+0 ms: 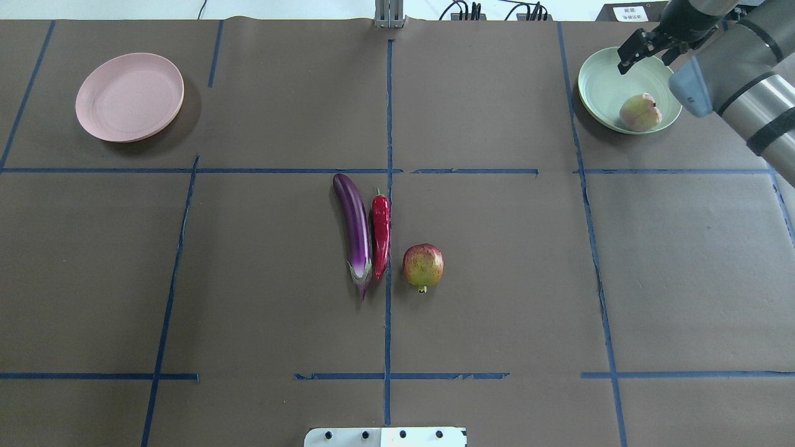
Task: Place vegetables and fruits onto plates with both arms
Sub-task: 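Withdraw the right gripper from the green plate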
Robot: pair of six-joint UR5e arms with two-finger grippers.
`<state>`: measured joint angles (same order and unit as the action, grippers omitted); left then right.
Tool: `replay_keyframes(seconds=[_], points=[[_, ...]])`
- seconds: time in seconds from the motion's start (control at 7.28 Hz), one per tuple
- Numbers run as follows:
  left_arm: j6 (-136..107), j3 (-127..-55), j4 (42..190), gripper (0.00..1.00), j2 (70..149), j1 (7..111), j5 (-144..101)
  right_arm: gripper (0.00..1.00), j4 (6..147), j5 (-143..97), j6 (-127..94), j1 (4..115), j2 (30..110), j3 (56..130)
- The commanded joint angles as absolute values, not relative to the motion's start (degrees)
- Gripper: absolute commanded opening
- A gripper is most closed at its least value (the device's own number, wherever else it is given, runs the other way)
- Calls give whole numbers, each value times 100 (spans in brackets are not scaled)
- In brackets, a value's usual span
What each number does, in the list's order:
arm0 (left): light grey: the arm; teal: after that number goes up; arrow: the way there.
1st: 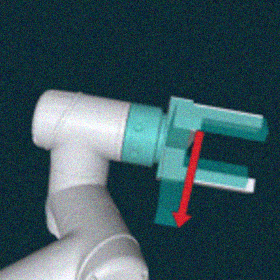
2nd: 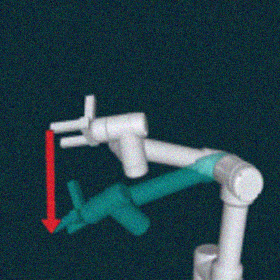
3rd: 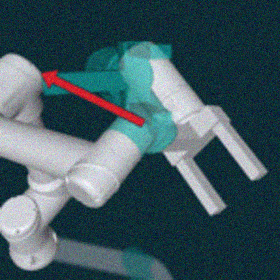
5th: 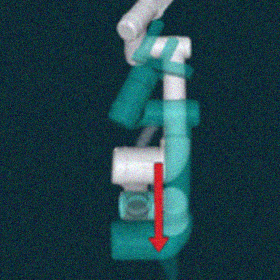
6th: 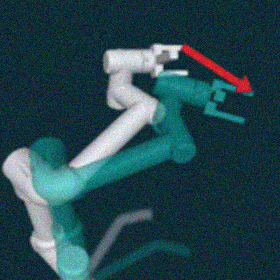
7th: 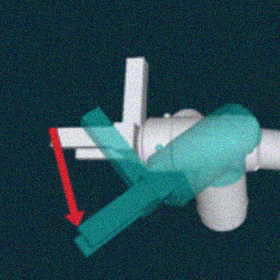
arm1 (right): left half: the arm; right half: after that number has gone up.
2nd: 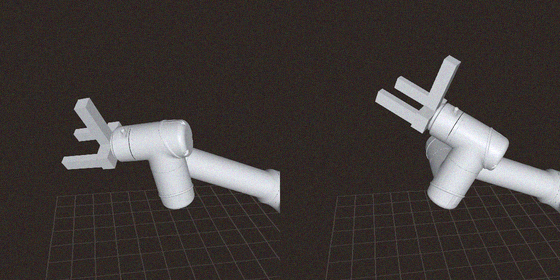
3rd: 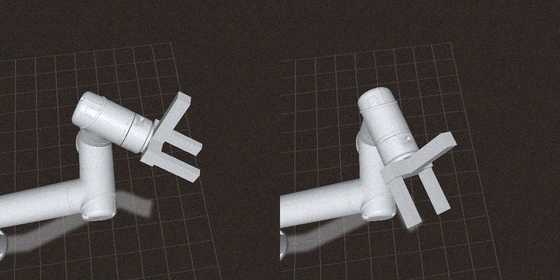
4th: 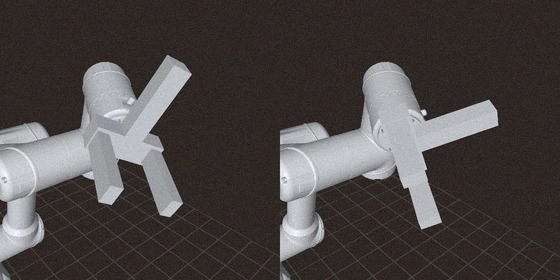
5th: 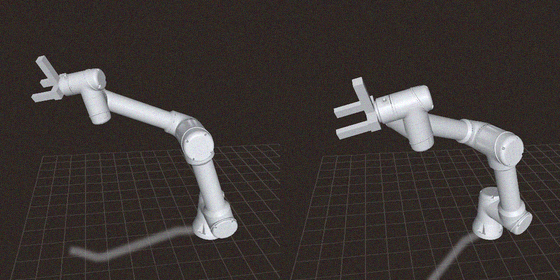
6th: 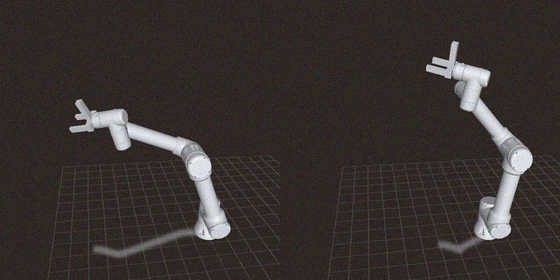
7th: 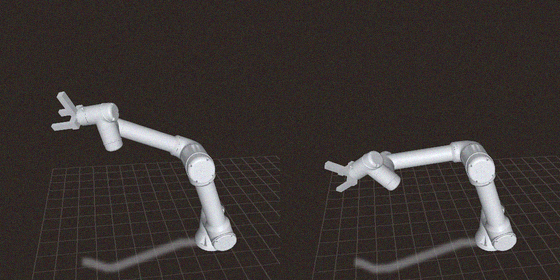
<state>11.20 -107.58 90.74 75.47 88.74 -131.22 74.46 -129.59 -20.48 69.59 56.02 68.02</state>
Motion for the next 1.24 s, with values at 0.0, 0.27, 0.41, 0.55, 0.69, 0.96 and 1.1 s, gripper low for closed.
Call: replay_keyframes(seconds=[0.0,0.27,0.41,0.55,0.69,0.96,1.1], points=[[1090,-10645,9577,100,8093,8877,-13122,100,7479,-13314,-1542,7529,6037,7101],[524,-10679,9633,100,8522,8624,-13453,100,7514,-13307,-977,7873,6929,7512],[-604,-10774,9642,100,8691,8474,-13552,100,7532,-13315,-976,8066,7474,7880],[-1276,-10775,9607,100,9040,8020,-13657,100,7558,-13315,-958,8208,8036,8293],[-1797,-10862,9633,100,9183,7459,-13597,100,7689,-13307,-958,8305,8625,8758],[-2990,-10987,9598,100,9779,6360,-13447,100,7884,-13246,-958,8463,9707,9717],[-4198,-10908,9598,100,10191,5685,-13256,100,7875,-13228,-941,8464,9868,9921]])
